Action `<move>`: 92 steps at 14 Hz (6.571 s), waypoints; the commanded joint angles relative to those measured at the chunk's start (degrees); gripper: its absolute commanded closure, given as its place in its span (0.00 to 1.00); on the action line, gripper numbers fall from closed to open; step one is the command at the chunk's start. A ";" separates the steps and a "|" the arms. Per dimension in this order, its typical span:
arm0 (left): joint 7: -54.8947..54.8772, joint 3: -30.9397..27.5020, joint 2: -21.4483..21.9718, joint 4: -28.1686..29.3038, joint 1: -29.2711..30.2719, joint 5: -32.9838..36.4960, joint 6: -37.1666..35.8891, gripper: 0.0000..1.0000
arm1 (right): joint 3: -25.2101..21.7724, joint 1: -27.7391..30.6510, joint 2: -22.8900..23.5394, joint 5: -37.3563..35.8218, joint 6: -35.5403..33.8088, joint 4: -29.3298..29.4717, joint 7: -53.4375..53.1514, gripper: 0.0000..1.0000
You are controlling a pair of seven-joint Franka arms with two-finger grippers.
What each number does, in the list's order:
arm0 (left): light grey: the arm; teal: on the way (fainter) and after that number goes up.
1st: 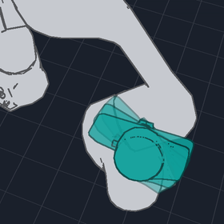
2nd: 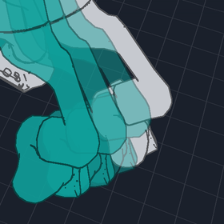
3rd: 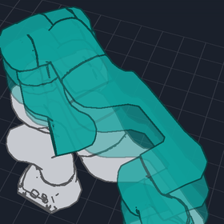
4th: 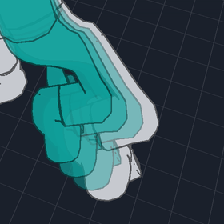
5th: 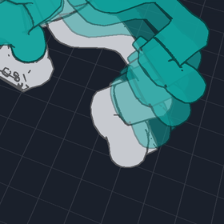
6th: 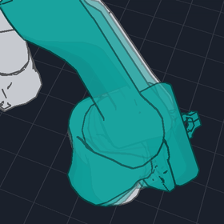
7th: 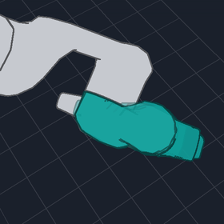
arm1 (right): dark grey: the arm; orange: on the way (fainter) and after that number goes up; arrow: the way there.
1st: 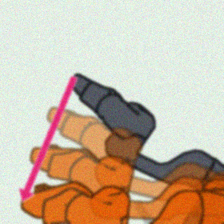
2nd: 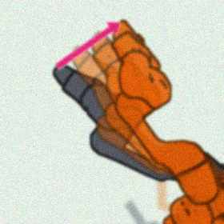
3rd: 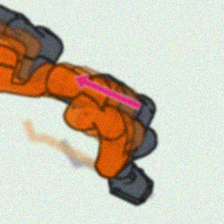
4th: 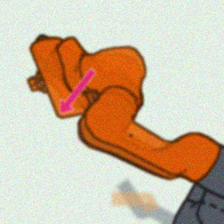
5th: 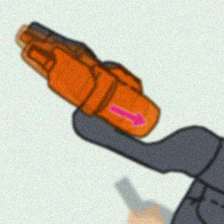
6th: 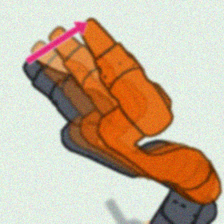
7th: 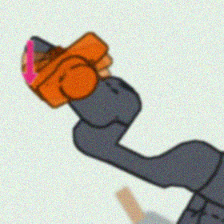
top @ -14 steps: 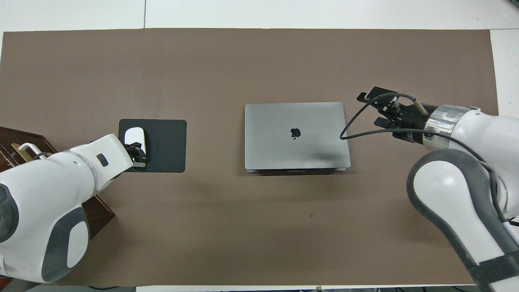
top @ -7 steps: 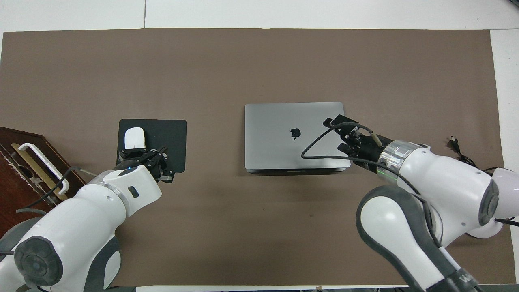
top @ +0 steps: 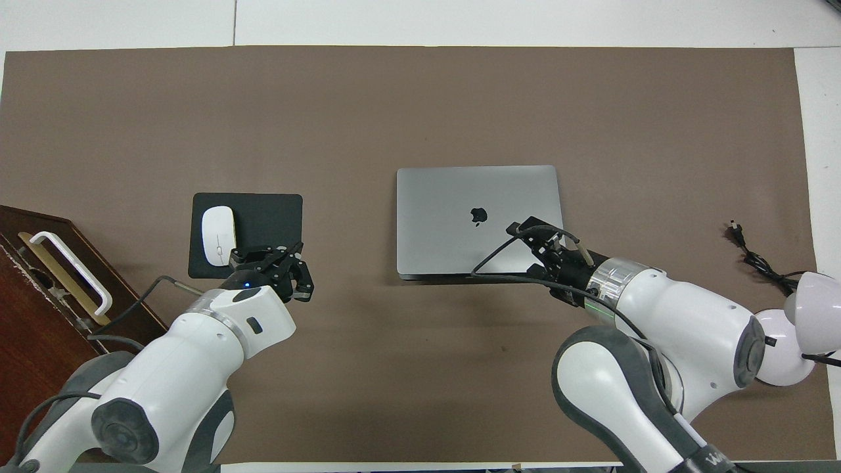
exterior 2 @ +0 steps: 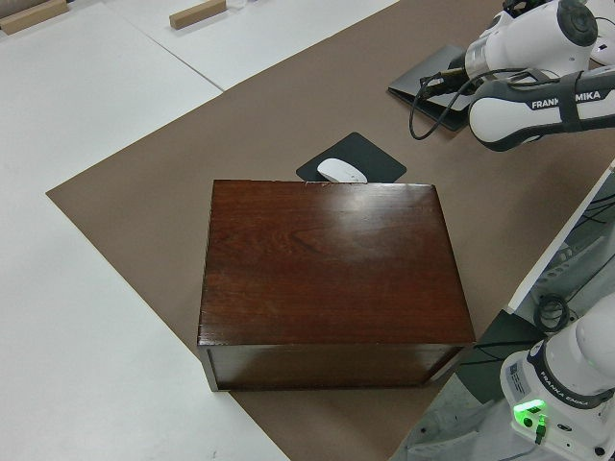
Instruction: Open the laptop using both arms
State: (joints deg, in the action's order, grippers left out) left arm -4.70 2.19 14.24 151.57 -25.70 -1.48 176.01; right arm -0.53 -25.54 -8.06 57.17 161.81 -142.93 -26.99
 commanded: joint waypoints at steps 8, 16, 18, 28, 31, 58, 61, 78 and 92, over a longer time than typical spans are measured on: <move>3.82 -0.69 -17.29 0.31 -9.28 -0.63 21.00 1.00 | 0.00 -0.30 1.20 1.54 1.66 -2.88 0.27 0.00; 4.08 -0.61 -24.70 -4.35 -11.74 -0.36 24.56 1.00 | 0.00 -0.21 2.78 1.54 1.49 -2.71 0.53 0.00; 4.08 -0.61 -26.28 -6.02 -11.92 -0.19 24.56 1.00 | 0.00 -0.30 2.87 1.54 1.49 -2.62 0.62 0.00; 3.64 -0.61 -30.85 -9.45 -13.50 0.16 24.74 1.00 | 0.00 -0.13 4.10 1.54 1.49 -1.83 1.50 0.00; 3.73 -0.61 -30.94 -9.45 -13.50 -0.01 24.82 1.00 | 0.00 0.14 4.89 1.62 1.40 -1.13 2.12 0.00; 2.76 -0.96 -32.17 -9.36 -14.82 0.60 24.82 1.00 | 0.00 -0.21 7.71 3.55 1.58 1.60 2.81 0.00; 2.76 -0.96 -32.26 -9.36 -15.00 0.78 24.82 1.00 | 0.00 -0.21 7.79 3.65 1.67 1.69 2.99 0.00; 2.50 -1.05 -32.44 -9.36 -15.09 0.86 24.82 1.00 | 0.00 -0.04 12.27 5.67 2.80 8.80 4.14 0.00; 2.50 -1.05 -32.52 -9.36 -15.09 0.87 24.82 1.00 | 0.00 -0.30 15.79 5.58 4.74 18.82 4.22 0.00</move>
State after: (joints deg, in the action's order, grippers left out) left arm -2.10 1.93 -15.36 143.18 -39.34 -1.20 200.06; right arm -0.54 -25.88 4.21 60.47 164.51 -127.98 -25.66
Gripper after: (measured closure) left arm 0.991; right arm 0.000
